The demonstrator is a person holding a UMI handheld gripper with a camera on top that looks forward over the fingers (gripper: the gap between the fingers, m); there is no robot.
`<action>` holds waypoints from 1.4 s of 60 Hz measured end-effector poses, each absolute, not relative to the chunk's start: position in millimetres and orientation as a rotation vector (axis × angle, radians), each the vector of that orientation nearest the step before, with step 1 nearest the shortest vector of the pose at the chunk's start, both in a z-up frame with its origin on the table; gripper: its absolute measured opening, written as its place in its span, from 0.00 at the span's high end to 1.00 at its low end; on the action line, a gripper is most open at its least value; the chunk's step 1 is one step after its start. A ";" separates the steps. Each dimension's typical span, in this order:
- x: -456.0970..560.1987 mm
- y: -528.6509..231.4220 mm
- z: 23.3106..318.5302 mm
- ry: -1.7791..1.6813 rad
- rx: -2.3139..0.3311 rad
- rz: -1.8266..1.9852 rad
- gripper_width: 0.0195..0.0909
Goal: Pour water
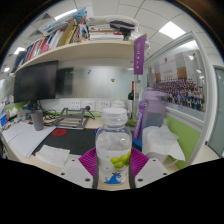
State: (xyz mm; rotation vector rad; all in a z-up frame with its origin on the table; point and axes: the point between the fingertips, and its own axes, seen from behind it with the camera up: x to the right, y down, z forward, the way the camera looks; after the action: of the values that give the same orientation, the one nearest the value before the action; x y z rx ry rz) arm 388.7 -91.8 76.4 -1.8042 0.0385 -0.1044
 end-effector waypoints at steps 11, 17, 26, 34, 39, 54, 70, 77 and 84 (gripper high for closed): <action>387.2 -85.4 87.1 0.000 -1.840 -0.163 0.73; 371.9 -68.4 119.4 -0.067 -1.841 -0.220 0.74; 315.5 -19.6 160.5 -0.314 -1.850 -0.359 0.74; 250.6 27.6 182.6 -0.568 -1.827 -0.506 0.74; 212.6 55.1 181.2 -0.759 -1.809 -0.634 0.74; 134.2 114.9 161.0 -1.317 -1.625 -1.033 0.74; 107.8 146.4 158.4 -1.668 -1.380 -1.323 0.73; 99.1 154.8 157.4 -1.764 -1.293 -1.385 0.73; 91.5 160.1 156.4 -1.841 -1.217 -1.445 0.73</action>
State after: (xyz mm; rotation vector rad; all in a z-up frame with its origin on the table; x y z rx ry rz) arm 91.5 160.1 156.4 -1.2166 -1.8410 -1.4455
